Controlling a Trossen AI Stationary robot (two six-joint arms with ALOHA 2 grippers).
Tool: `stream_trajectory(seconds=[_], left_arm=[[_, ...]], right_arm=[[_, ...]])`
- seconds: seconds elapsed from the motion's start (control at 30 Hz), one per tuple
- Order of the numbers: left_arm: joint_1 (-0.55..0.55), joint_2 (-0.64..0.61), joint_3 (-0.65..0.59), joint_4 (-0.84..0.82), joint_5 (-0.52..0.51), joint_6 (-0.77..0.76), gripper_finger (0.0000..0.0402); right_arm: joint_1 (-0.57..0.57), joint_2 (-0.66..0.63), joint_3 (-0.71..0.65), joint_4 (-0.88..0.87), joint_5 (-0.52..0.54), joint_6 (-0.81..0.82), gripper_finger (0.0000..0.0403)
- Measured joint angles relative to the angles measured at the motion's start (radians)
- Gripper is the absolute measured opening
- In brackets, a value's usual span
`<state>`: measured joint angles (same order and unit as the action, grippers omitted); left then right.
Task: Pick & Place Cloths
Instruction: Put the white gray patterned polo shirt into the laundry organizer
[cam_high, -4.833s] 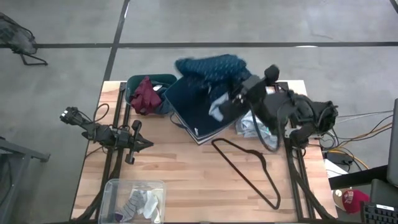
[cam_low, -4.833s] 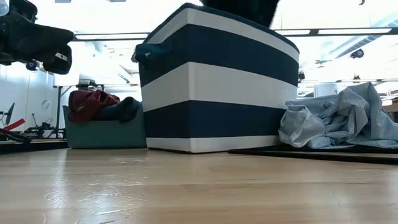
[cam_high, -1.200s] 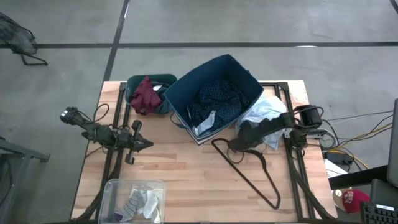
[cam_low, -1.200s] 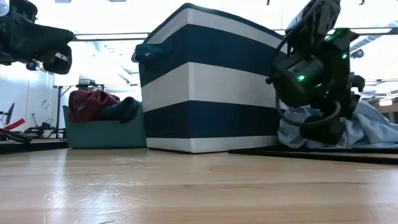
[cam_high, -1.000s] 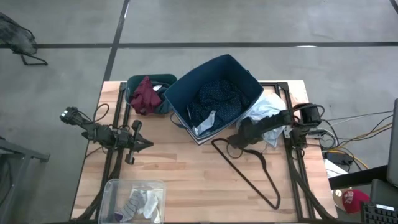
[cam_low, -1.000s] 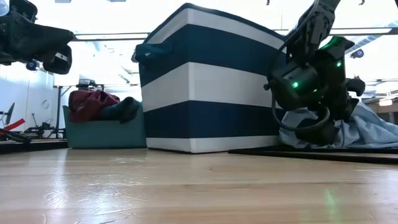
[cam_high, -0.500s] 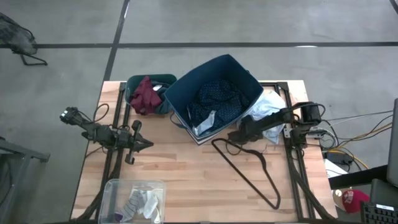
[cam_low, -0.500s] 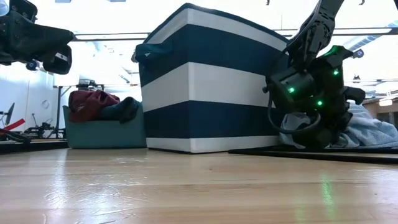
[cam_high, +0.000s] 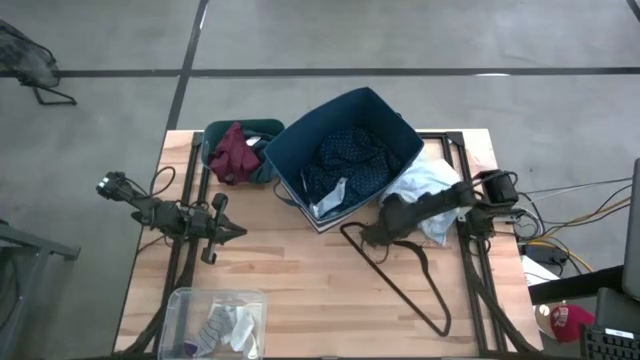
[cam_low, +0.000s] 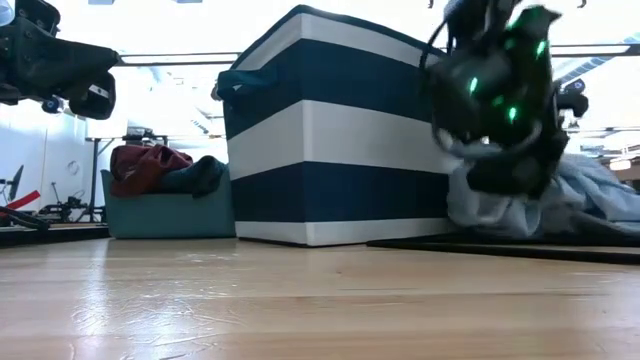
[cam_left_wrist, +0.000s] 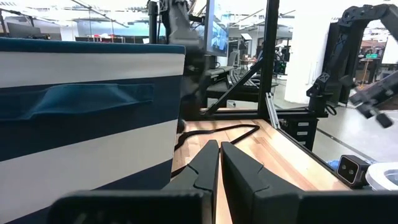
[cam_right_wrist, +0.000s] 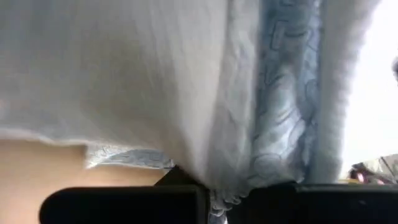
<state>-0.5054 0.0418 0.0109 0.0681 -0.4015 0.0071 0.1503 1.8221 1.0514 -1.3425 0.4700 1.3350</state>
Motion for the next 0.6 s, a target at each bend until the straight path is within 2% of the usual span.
stream_trajectory(seconds=[0.33, 0.6], left_arm=[[0.000, 0.000, 0.000, 0.000, 0.000, 0.000, 0.0026], [0.000, 0.000, 0.000, 0.000, 0.000, 0.000, 0.0026]], right_arm=[[0.207, -0.001, 0.277, -0.227, 0.122, 0.184, 0.0009], [0.302, -0.003, 0.506, -0.227, 0.306, 0.174, 0.0009]])
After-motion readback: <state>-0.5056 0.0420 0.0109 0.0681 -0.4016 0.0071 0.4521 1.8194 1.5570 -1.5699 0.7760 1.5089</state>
